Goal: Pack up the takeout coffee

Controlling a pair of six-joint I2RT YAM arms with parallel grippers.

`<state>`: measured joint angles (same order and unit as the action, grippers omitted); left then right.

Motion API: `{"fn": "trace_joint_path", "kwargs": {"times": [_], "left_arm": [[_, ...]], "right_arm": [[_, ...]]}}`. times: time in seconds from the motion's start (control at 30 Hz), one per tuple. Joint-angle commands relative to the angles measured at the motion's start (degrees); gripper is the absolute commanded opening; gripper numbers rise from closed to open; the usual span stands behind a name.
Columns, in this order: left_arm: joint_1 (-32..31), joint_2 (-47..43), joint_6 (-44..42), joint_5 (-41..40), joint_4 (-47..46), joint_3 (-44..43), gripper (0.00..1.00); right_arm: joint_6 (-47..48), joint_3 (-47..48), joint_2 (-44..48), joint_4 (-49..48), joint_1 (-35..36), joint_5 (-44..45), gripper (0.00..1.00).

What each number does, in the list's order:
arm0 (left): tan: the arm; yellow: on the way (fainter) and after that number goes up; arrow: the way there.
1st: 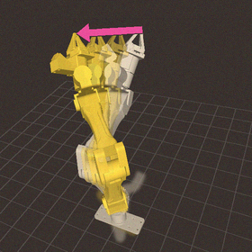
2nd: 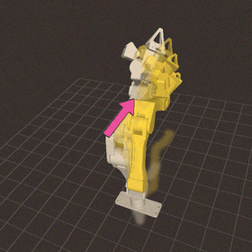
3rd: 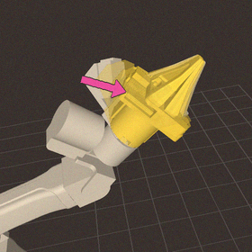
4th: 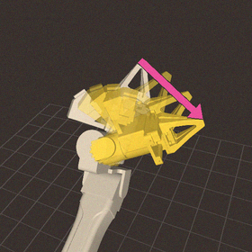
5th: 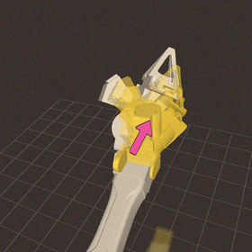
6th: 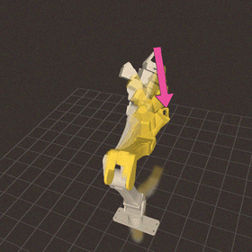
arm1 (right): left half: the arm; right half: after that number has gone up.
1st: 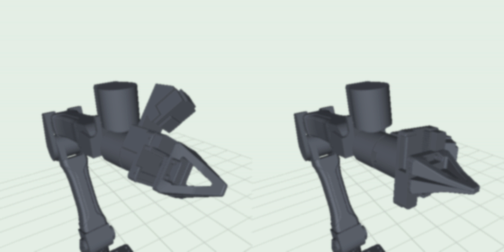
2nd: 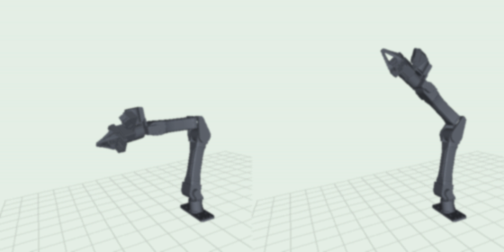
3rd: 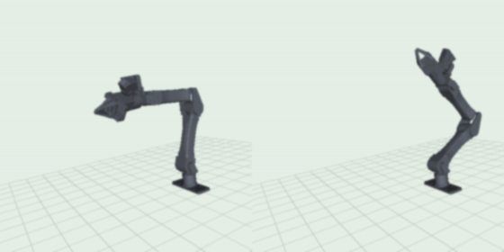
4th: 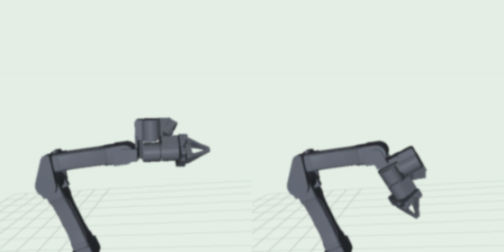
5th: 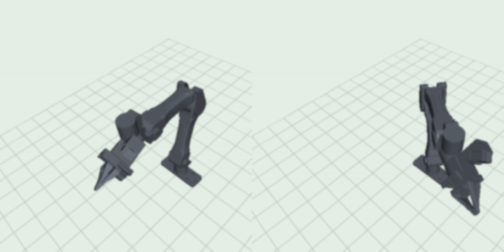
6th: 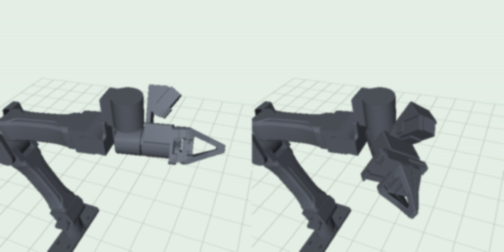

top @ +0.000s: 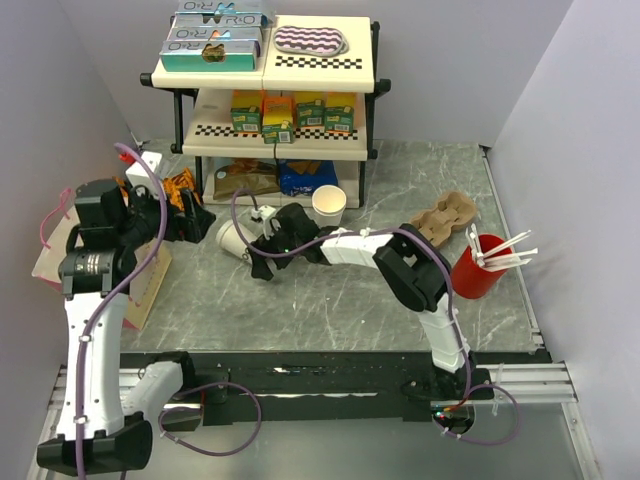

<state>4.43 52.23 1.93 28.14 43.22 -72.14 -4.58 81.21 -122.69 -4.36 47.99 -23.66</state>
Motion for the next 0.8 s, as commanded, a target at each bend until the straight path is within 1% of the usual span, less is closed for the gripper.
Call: {"fn": "trace_joint_path", "kwargs": {"times": [0.0, 0.07, 0.13, 0.17, 0.2, 0.23, 0.27, 0.3, 0.33, 0.37, 0.43, 0.5, 0.53, 0.57, 0.63, 0.67, 0.73, 0.77], "left_arm": [[0.7, 0.0, 3.8, -3.2, -0.4, 5.7, 0.99], [0.7, 1.5, 4.6, -6.3, -0.2, 7.4, 0.99], [0.7, 4.3, 4.1, -6.4, -1.0, 9.9, 0.99], [0.7, 5.9, 2.1, -6.3, -2.3, 11.9, 0.99], [0.7, 6.9, 1.8, -6.8, -5.9, 12.8, 0.99], [0.7, 8.0, 1.8, -7.7, -7.8, 13.6, 0.99], [0.6, 10.4, 1.1, -7.1, -9.7, 14.4, 0.99], [0.7, 12.0, 0.5, -6.4, -11.1, 14.5, 0.99], [0.6, 13.7, 1.0, -6.1, -13.8, 14.4, 0.99], [0.7, 17.0, 1.4, -4.8, -14.6, 13.9, 0.99], [0.7, 20.1, 3.0, -3.0, -17.4, 13.0, 0.98], [0.6, 23.4, 4.1, -2.6, -20.1, 12.5, 0.97], [0.6, 25.3, 4.2, -2.0, -22.8, 12.5, 0.97], [0.6, 26.3, 3.7, 0.3, -24.1, 12.5, 0.97], [0.6, 28.7, 2.5, 1.3, -26.1, 12.1, 0.96], [0.5, 31.7, 1.9, 2.3, -26.9, 11.0, 0.96], [0.6, 34.9, -0.2, 5.0, -26.9, 9.4, 0.93], [0.5, 38.0, -0.6, 5.7, -27.6, 8.1, 0.92]], "right_arm": [[3.3, -3.8, 9.5, 2.4, -0.3, -1.0, 0.99], [4.1, -6.7, 14.2, 3.9, -1.0, -0.8, 0.99], [5.7, -8.8, 17.6, 7.3, -2.6, -1.3, 0.99], [6.0, -10.4, 21.1, 8.6, -3.2, -2.3, 1.0], [6.4, -11.2, 23.1, 11.5, -3.9, -4.5, 1.0], [8.0, -12.0, 27.0, 12.8, -4.5, -5.8, 1.0], [9.0, -13.4, 28.9, 14.0, -5.3, -7.1, 1.0], [10.3, -13.8, 30.7, 17.4, -5.6, -10.8, 1.0], [13.4, -13.9, 33.2, 19.2, -5.8, -12.6, 1.0], [14.8, -13.6, 34.2, 21.2, -6.0, -13.3, 1.0], [16.0, -13.8, 35.9, 21.7, -6.1, -12.7, 1.0], [15.7, -11.6, 35.3, 21.9, -5.9, -11.7, 1.0], [15.2, -8.5, 33.2, 22.5, -5.8, -9.9, 1.0], [14.6, -6.3, 31.7, 23.5, -5.5, -8.5, 1.0], [12.5, -2.5, 27.3, 25.0, -5.8, -5.0, 0.99], [11.8, -0.6, 26.4, 24.7, -6.0, -4.4, 0.99], [10.6, -0.7, 25.5, 23.2, -6.5, -3.5, 0.99], [10.4, -0.8, 25.5, 22.4, -6.4, -3.3, 0.99]]}}
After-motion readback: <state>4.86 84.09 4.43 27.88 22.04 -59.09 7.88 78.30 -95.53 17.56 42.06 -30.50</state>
